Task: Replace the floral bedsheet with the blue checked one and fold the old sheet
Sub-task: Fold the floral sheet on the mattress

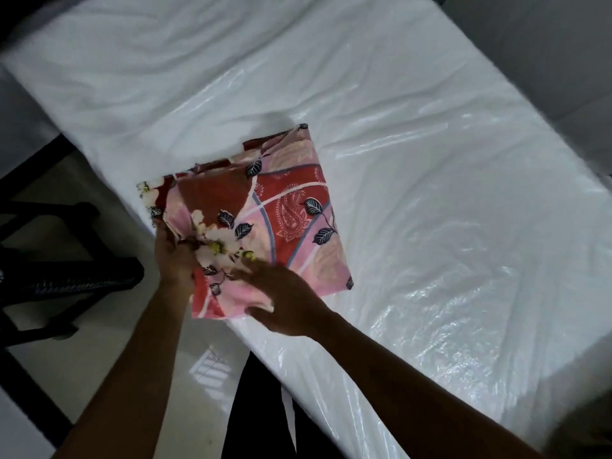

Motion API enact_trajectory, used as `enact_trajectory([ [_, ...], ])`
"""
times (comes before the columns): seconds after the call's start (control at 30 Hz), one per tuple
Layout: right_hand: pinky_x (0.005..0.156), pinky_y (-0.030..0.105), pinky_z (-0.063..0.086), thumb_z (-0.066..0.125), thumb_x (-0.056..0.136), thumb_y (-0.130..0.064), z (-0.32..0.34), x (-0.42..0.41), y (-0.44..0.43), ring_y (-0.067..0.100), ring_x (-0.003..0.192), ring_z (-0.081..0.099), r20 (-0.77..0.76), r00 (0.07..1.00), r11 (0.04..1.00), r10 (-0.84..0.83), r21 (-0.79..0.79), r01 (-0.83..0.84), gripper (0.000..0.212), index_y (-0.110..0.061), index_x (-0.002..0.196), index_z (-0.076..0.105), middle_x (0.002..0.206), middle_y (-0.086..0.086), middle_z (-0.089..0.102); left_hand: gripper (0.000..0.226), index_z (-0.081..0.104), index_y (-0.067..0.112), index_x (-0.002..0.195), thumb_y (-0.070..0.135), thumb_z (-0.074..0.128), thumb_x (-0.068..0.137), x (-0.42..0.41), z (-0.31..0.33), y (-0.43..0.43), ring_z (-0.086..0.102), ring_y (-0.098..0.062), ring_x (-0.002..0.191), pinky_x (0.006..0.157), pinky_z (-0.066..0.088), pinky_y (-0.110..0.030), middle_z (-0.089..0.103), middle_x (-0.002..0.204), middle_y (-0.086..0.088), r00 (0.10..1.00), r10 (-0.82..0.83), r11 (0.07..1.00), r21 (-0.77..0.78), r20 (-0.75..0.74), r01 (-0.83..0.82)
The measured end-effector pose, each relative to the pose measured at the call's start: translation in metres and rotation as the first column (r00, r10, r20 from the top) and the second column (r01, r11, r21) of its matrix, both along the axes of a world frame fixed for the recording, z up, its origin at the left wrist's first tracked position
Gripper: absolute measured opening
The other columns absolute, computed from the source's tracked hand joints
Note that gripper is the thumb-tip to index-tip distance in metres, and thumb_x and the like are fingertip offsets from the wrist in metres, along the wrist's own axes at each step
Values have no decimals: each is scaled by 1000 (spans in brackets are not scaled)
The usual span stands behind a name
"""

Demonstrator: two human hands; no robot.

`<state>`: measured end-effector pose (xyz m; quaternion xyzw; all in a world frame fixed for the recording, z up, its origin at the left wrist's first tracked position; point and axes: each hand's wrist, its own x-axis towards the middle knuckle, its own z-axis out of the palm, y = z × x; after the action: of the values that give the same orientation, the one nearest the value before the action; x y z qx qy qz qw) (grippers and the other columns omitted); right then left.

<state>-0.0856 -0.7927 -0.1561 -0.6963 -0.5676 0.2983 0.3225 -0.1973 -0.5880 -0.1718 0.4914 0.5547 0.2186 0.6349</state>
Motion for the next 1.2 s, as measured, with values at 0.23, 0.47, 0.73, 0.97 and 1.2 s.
enact_trajectory([
  [0.23,111,49,35,62,92,-52,-17,63,-3,28,145,34,274,736,704,-619,-222,674,73,-29,155,34,161,7,33,44,57,18,126,-5,55,88,-3,22,34,67,-28,112,83,58,-40,69,119,-4,999,-5,998,64,-35,8],
  [0.47,98,51,46,70,76,-59,-38,74,16,27,129,47,101,731,632,-674,-434,643,90,-39,151,24,144,-1,45,55,45,11,142,8,61,90,-18,-51,77,57,-33,125,103,50,-50,58,135,-16,907,-112,975,130,-407,179],
  [0.73,94,36,48,84,70,-50,-46,74,28,13,114,60,-179,536,535,-825,-551,640,86,-37,142,40,127,-16,59,68,30,13,154,43,49,96,31,-14,18,25,-35,147,120,14,-50,32,158,-17,716,-25,591,567,-698,573],
  [0.97,90,40,57,94,64,-29,-44,92,10,13,98,68,-317,519,593,-794,-594,544,60,-21,112,59,108,-9,71,72,4,36,158,68,24,96,54,-51,-3,3,-32,153,117,4,-68,10,166,-8,314,-458,338,163,-832,927],
  [1.2,74,32,56,93,62,-8,-13,116,-96,17,84,69,-223,320,387,-921,-617,685,43,-20,91,63,89,-10,74,61,45,7,145,43,49,97,83,-25,-13,34,-39,142,114,33,-56,45,148,-22,235,-653,-12,321,-720,947],
])
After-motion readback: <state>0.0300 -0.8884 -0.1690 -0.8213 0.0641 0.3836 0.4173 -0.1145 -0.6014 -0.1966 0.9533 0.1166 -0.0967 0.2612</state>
